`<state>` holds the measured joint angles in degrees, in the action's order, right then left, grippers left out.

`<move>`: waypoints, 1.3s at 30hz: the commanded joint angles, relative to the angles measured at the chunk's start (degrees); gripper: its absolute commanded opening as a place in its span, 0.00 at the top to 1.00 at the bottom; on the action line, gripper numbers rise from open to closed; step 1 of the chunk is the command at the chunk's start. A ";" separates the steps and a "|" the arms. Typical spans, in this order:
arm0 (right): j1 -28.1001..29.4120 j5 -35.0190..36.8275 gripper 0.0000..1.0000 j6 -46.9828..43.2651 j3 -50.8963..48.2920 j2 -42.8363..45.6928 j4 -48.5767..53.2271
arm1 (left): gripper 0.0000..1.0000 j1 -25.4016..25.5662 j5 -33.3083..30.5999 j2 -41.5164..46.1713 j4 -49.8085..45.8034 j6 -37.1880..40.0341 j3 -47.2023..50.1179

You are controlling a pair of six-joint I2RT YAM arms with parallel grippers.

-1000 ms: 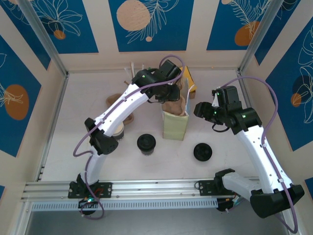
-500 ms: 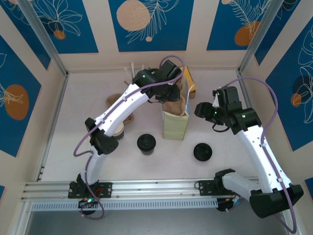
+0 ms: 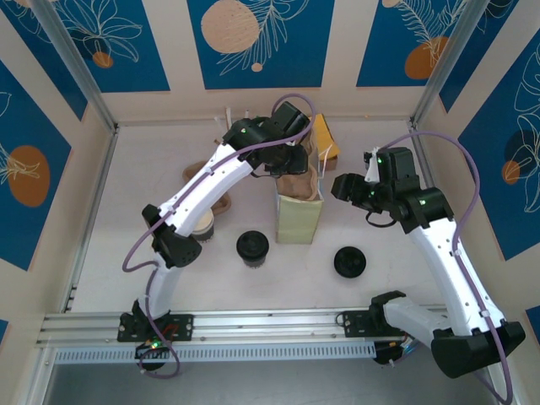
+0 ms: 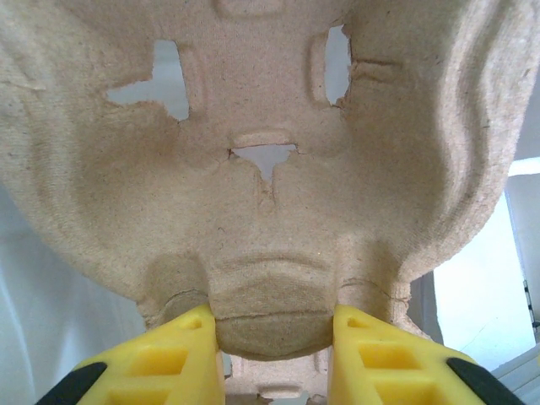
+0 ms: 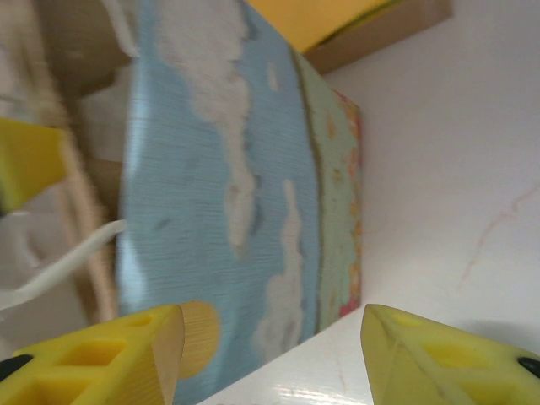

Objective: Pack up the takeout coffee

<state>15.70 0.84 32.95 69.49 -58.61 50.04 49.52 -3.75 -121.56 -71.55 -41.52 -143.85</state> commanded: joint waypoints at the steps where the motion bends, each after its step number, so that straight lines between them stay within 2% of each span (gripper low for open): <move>1: 2.27 -4.97 0.42 -1.90 3.44 1.94 -4.21 | 0.72 -0.45 -0.82 1.27 -2.06 0.73 -1.26; 7: 7.13 -4.83 0.42 -4.07 5.66 0.96 -6.57 | 0.72 -0.42 -0.67 0.88 -2.10 0.65 -1.17; 12: 8.40 -0.27 0.47 -4.55 10.13 -5.10 -3.53 | 0.72 -0.43 -0.56 0.96 -2.02 0.48 -1.17; 14: 8.29 0.83 0.55 -4.79 11.03 -7.04 -3.22 | 0.72 -0.45 -0.72 1.04 -2.23 0.47 -1.22; 17: 8.33 1.12 0.59 -5.52 11.08 -7.82 -4.42 | 0.72 -0.47 -0.95 1.23 -2.56 0.47 -1.19; 18: 8.30 1.99 0.64 -5.61 11.27 -8.04 -4.26 | 0.72 -0.45 -1.08 1.28 -2.70 0.39 -1.17; 20: 7.90 4.12 0.80 -5.51 11.79 -8.49 -2.80 | 0.72 -0.45 -1.32 1.45 -2.87 0.38 -1.22; 21: 7.62 4.86 0.85 -5.49 11.89 -8.47 -2.19 | 0.72 -0.42 -1.50 1.58 -2.93 0.38 -1.21; 25: 6.25 5.47 0.93 -5.27 10.88 -7.03 -1.96 | 0.72 -0.41 -2.29 1.50 -3.89 0.43 -1.17; 29: 6.11 5.15 0.96 -4.91 10.44 -6.20 -2.54 | 0.72 -0.45 -2.05 0.76 -4.30 0.21 -1.11; 30: 6.09 4.84 1.00 -4.98 10.43 -6.29 -2.61 | 0.72 -0.39 -1.94 0.50 -4.29 0.09 -1.08; 39: 7.43 4.26 0.99 -4.54 9.83 -6.08 -2.91 | 0.72 -0.39 0.76 -1.27 -4.47 -0.14 -1.08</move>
<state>22.50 5.39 28.12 79.55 -65.69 47.16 49.52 -4.51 -121.67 -74.43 -41.56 -143.85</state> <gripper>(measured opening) 0.053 0.284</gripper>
